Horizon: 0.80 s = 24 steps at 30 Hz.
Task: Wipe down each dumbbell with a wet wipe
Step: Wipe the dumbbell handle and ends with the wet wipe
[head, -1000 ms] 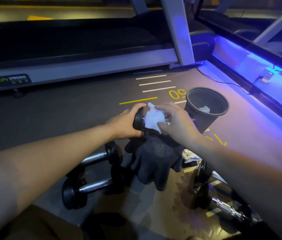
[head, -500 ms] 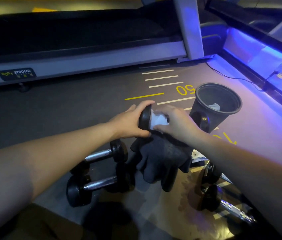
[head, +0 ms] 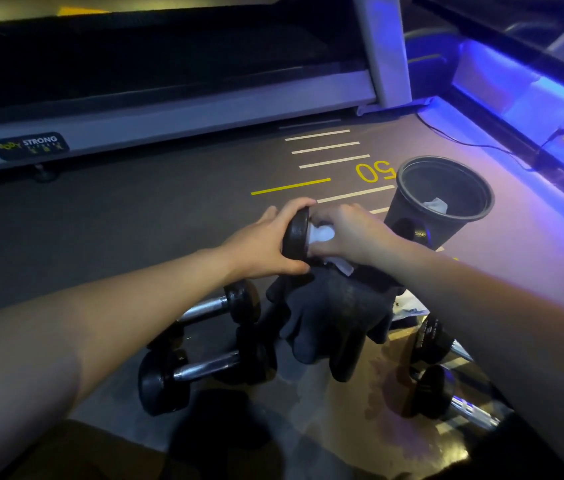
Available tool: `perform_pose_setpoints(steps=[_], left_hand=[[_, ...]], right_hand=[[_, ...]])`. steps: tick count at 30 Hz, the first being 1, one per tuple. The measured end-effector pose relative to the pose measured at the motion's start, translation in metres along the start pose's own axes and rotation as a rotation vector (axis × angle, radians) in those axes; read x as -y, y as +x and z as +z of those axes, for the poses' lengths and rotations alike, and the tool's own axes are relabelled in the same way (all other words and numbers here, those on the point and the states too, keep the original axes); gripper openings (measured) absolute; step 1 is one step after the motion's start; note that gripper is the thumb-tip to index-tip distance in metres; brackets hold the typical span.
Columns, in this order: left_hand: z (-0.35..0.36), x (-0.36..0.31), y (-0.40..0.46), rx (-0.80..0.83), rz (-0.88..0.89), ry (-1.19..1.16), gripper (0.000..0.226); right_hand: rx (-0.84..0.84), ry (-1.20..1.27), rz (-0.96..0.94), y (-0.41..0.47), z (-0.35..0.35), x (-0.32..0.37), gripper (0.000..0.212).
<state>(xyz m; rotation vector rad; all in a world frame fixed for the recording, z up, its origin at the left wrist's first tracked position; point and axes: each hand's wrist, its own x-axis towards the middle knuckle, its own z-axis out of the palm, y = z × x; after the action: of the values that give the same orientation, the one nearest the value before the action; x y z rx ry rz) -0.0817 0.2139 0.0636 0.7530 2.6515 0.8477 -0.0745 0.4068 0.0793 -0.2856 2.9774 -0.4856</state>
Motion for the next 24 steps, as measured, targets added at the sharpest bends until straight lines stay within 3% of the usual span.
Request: perform_pose_setpoints(steps=[13,24], left_hand=[[-0.001,0.005,0.002,-0.011,0.045,-0.037,0.098],[-0.005,0.005,0.000,-0.031,0.082,-0.042,0.099]], right_hand=[[0.226,-0.127,0.077,0.027,0.005,0.014,0.042],[-0.137,-0.444,-0.007,-0.004,0.023,0.018,0.044]])
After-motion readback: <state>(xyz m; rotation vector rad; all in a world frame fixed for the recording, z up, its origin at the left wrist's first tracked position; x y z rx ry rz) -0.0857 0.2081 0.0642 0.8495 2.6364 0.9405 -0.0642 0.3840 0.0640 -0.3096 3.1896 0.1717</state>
